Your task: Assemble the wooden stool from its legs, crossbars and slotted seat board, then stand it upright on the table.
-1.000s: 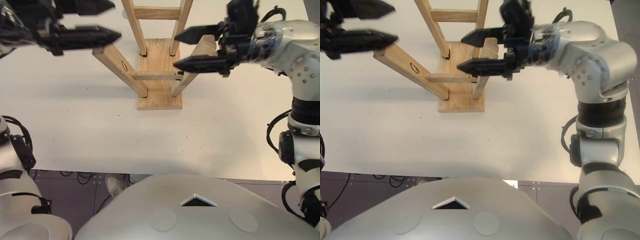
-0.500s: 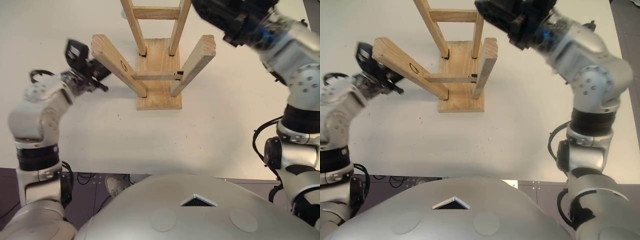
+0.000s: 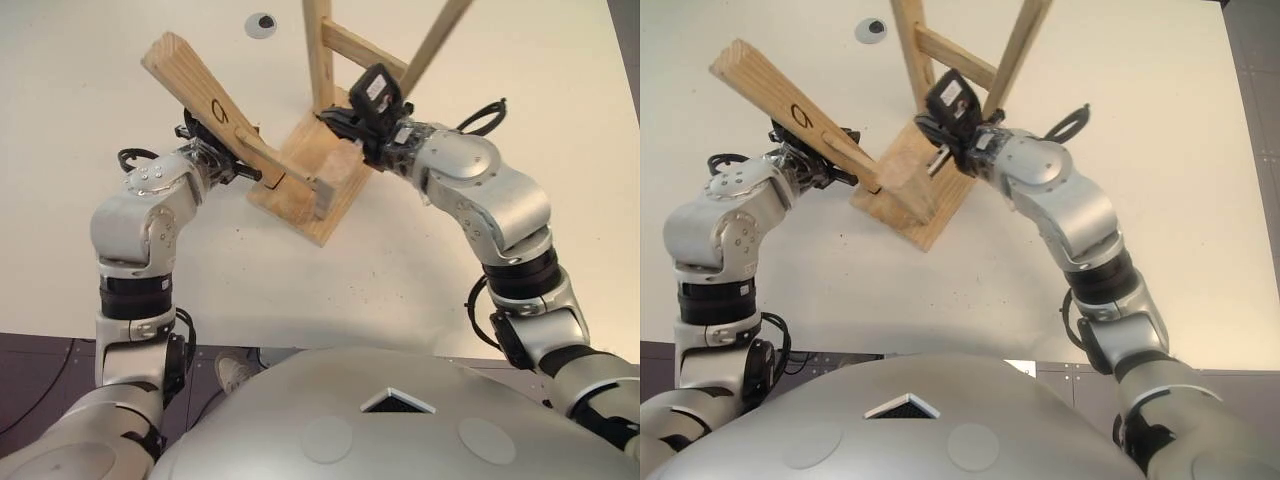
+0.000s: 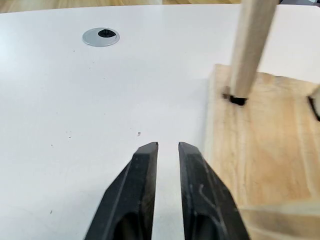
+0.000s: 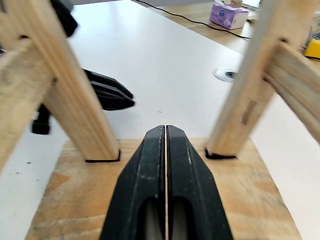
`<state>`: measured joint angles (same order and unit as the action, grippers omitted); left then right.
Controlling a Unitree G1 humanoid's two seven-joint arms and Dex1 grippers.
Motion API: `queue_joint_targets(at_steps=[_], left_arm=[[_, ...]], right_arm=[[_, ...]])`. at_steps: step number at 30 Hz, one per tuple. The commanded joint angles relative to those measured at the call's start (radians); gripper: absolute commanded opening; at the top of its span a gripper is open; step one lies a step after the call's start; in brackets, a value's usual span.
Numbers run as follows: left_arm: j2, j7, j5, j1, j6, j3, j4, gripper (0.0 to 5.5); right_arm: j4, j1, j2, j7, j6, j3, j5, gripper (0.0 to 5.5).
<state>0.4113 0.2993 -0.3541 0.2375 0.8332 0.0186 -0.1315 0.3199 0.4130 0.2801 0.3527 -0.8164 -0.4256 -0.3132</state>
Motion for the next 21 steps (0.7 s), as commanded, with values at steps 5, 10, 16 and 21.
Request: queue_joint_targets(at_steps=[5,10,16,21], left_arm=[[-0.026,0.051,0.118,0.264,-0.359,-0.031,0.502,0.71],[-0.010,0.085,0.083,0.192,-0.463,-0.134,0.519,0.71],[-0.003,0.138,0.072,0.098,-0.526,-0.187,0.506,0.71],[0.056,0.238,0.049,0.013,-0.486,-0.192,0.416,0.71]], right_arm=[[0.029,0.053,-0.044,-0.029,0.028,-0.086,0.126,0.03],[0.116,0.135,-0.151,-0.157,0.208,-0.014,0.239,0.03],[0.094,0.406,-0.377,-0.377,0.061,0.538,-0.097,0.03],[-0.201,0.637,-0.129,-0.406,0.017,0.943,-0.350,0.03]])
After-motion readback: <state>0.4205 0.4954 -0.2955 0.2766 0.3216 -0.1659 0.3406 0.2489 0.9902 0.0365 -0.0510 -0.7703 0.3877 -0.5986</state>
